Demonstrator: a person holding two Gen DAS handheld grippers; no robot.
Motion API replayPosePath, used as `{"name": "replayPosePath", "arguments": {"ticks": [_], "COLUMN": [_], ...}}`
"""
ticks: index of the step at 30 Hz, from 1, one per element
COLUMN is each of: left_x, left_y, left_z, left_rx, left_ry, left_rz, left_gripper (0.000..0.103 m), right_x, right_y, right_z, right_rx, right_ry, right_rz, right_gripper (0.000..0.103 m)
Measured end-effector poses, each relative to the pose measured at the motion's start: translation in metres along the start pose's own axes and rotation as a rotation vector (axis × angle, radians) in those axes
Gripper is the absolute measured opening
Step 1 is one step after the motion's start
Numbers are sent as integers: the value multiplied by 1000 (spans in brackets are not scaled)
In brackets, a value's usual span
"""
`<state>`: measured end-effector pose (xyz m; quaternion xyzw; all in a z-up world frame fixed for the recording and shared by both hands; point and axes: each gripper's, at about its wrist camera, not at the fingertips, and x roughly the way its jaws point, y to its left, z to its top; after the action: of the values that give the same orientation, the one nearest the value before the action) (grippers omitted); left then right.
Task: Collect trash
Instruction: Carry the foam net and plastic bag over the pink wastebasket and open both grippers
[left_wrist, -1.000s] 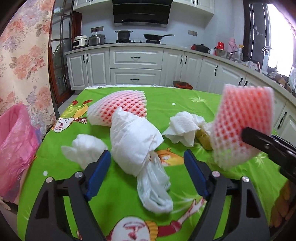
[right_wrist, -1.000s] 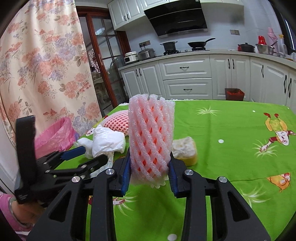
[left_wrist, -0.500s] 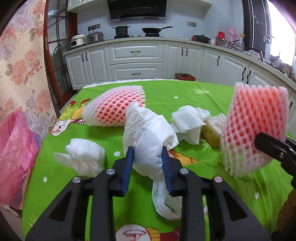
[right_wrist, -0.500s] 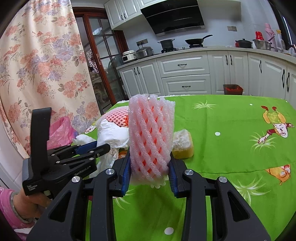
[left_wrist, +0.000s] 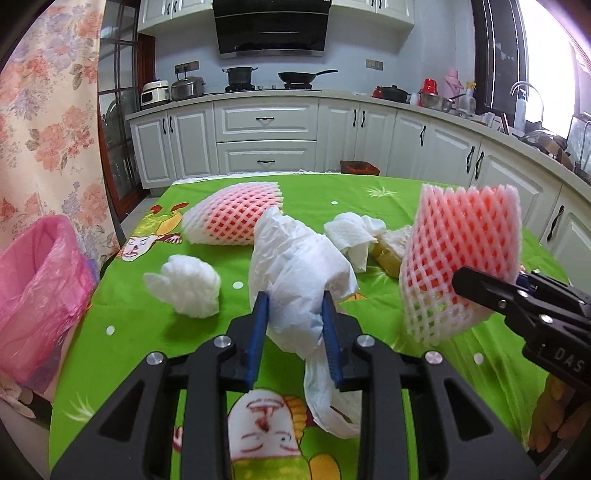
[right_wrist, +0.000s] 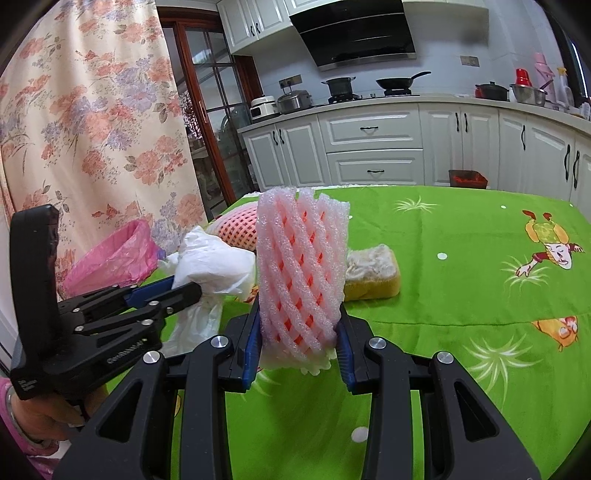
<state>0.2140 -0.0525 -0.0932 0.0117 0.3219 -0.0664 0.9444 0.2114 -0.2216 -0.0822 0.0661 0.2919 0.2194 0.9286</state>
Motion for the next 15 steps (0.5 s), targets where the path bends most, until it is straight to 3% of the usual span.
{"name": "replayPosePath", "arguments": {"ticks": [15], "left_x": [-61], "left_y": [13], "left_z": [-9], "left_rx": [-21], "left_ry": [-91], "left_rz": [8], "left_gripper": [28], "right_x": [-6], "right_y": [37], "right_z": [-1], "right_rx": [-66], "right_ry": [3], "right_rz": [23], "right_gripper": [34]}}
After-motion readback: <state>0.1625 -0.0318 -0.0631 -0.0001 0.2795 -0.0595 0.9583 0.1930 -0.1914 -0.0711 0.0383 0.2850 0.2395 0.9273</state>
